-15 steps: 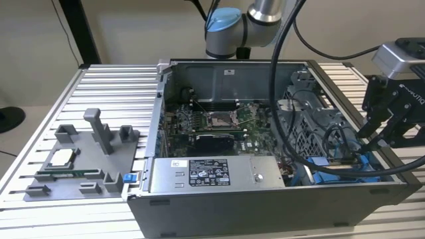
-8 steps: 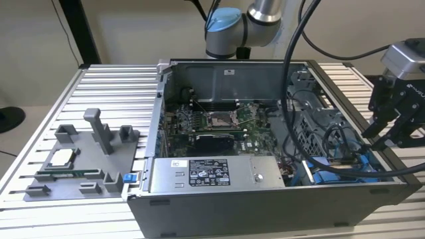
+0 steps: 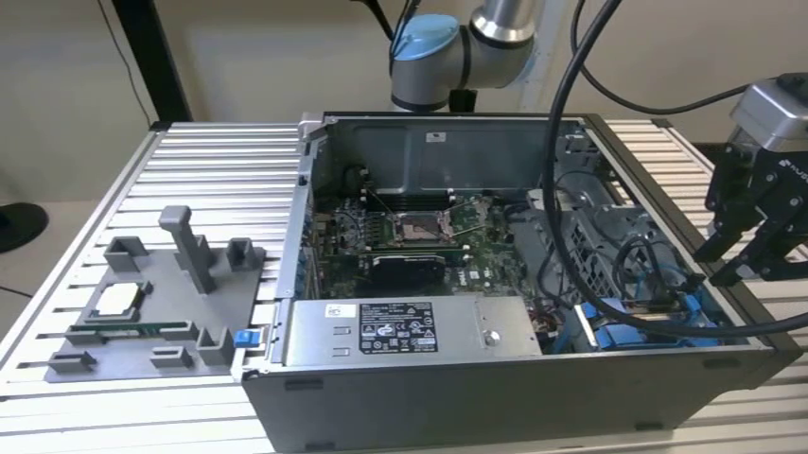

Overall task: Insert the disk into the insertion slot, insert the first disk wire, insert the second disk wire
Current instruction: 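Insert the second disk wire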

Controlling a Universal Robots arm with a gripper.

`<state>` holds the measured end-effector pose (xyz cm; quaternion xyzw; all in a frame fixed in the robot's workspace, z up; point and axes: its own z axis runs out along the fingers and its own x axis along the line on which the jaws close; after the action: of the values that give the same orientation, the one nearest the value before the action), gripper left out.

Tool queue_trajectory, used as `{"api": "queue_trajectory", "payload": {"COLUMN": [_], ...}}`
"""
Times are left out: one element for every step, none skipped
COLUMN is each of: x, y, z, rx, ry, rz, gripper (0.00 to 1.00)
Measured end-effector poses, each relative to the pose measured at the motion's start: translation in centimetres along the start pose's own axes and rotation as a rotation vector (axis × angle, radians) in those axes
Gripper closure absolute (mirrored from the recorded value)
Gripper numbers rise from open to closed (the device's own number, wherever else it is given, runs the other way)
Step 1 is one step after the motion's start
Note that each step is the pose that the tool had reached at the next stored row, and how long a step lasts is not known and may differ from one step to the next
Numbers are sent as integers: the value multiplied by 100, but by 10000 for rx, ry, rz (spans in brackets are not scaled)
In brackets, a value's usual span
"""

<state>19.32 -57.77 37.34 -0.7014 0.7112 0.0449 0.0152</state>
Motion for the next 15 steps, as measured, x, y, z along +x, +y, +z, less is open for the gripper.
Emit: {"api": "queue_trajectory", "payload": {"x": [0,0,0,0,0,1,0,0,0,0,0,0,0,0,0], "y": [-1,-2,-2,-4,-4,-4,-4,-5,-6,-6,-5,-6,-6,-6,-7], "z": [0,0,0,0,0,1,1,-1,0,0,0,0,0,0,0], "rx": [0,0,-1,-22,-75,-154,-240,-341,-449,-517,-523,-523,-523,-523,-524], "ry": [0,0,0,0,2,1,1,5,4,6,6,5,6,6,6], "rz": [0,-1,-1,0,4,12,20,28,37,43,44,44,45,45,44], "gripper": [0,0,0,0,0,0,0,0,0,0,0,0,0,0,0]}}
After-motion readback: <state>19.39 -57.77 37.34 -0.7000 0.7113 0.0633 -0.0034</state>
